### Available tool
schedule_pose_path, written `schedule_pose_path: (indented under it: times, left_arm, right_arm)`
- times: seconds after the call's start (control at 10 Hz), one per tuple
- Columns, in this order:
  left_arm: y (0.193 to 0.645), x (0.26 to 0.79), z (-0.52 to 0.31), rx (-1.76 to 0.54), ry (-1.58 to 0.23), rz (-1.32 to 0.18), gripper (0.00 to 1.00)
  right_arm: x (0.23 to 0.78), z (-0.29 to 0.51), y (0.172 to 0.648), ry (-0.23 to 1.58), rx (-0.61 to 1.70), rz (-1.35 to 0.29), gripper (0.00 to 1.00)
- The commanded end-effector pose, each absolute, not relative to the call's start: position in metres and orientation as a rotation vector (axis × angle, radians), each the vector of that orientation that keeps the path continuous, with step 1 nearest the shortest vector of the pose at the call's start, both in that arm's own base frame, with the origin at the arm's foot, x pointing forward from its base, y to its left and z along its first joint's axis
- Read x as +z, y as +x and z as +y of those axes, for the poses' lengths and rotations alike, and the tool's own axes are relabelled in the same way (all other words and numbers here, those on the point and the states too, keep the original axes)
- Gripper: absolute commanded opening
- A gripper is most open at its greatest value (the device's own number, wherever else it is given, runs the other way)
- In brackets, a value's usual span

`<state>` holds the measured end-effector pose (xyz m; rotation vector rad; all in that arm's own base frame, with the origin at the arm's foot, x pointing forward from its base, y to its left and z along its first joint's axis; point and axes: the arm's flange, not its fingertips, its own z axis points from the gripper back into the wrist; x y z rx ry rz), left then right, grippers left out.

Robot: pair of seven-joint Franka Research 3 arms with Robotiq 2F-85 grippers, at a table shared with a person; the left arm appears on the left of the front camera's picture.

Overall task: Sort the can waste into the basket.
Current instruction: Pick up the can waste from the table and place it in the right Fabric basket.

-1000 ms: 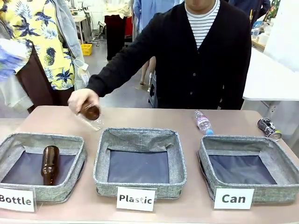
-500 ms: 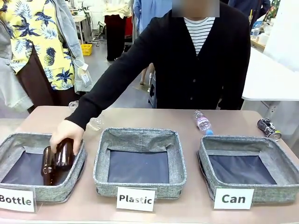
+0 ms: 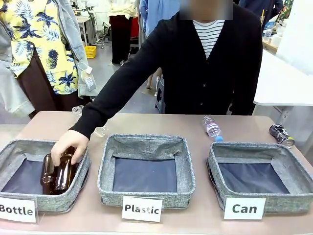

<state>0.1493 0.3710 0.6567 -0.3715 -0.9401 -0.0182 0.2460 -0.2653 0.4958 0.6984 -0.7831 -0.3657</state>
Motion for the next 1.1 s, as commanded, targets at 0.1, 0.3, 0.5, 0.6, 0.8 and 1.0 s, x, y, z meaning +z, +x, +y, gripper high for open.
schedule_pose_path:
  times: [0.1, 0.3, 0.5, 0.6, 0.8, 1.0]
  left_arm:
    - [0.152, 0.661, 0.341, -0.102, -0.319, -0.957, 0.38]
    - [0.188, 0.672, 0.275, -0.290, -0.289, -0.936, 0.38]
    - [0.249, 0.673, 0.161, -0.647, -0.261, -0.827, 0.38]
    - [0.281, 0.662, 0.092, -0.796, -0.226, -0.757, 0.38]
    - [0.346, 0.604, -0.058, -1.040, -0.177, -0.675, 0.38]
    - [0.349, 0.577, -0.186, -1.274, -0.202, -0.792, 0.38]
  right_arm:
    - [0.495, -0.263, 0.247, 0.691, -0.375, -0.787, 1.00]
    - [0.495, -0.263, 0.247, 0.691, -0.375, -0.787, 1.00]
    - [0.495, -0.263, 0.247, 0.691, -0.375, -0.787, 1.00]
    - [0.495, -0.263, 0.247, 0.691, -0.375, -0.787, 1.00]
    - [0.495, -0.263, 0.247, 0.691, -0.375, -0.787, 1.00]
    - [0.495, -0.263, 0.247, 0.691, -0.375, -0.787, 1.00]
